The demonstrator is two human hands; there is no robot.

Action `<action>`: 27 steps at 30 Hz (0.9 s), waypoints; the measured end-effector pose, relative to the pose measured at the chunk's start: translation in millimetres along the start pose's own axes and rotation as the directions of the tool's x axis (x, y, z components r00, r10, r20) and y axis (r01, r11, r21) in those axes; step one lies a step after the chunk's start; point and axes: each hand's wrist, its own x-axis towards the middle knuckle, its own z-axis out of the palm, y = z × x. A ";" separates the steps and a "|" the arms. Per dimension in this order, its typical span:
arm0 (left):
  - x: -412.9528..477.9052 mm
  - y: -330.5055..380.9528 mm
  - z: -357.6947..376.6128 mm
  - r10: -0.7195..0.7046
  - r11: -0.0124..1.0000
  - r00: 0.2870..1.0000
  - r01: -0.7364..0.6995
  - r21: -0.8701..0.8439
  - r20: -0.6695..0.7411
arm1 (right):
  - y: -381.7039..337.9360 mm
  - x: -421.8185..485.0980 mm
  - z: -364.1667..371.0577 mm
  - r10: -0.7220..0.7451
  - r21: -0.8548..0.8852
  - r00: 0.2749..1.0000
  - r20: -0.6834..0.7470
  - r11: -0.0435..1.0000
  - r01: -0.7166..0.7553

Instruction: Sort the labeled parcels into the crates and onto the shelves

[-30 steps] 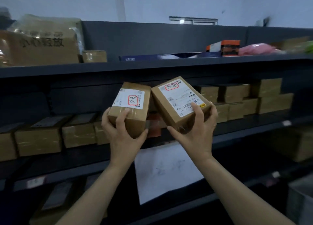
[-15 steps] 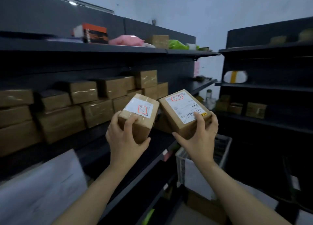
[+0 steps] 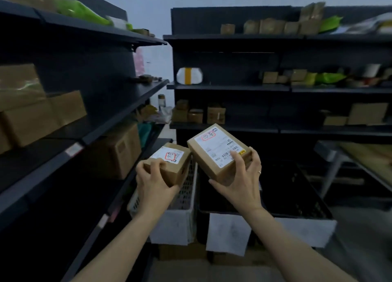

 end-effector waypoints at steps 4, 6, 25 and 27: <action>33.3 1.9 69.5 0.038 0.996 0.996 -0.032 -0.080 0.079 | 55.7 23.1 16.0 0.037 -0.057 0.999 -0.027 0.998 -0.039; 52.7 0.2 102.4 0.053 0.995 0.992 -0.044 -0.086 0.114 | 84.8 36.4 30.1 0.072 -0.060 0.997 -0.021 0.995 -0.073; 210.5 -39.7 297.2 -0.034 0.999 0.958 0.036 -0.004 0.286 | 264.3 168.9 174.3 0.304 -0.088 0.931 0.203 0.952 -0.292; 225.8 -48.3 312.6 -0.033 0.999 0.949 0.045 -0.031 0.313 | 273.5 176.9 187.1 0.329 -0.108 0.920 0.213 0.944 -0.313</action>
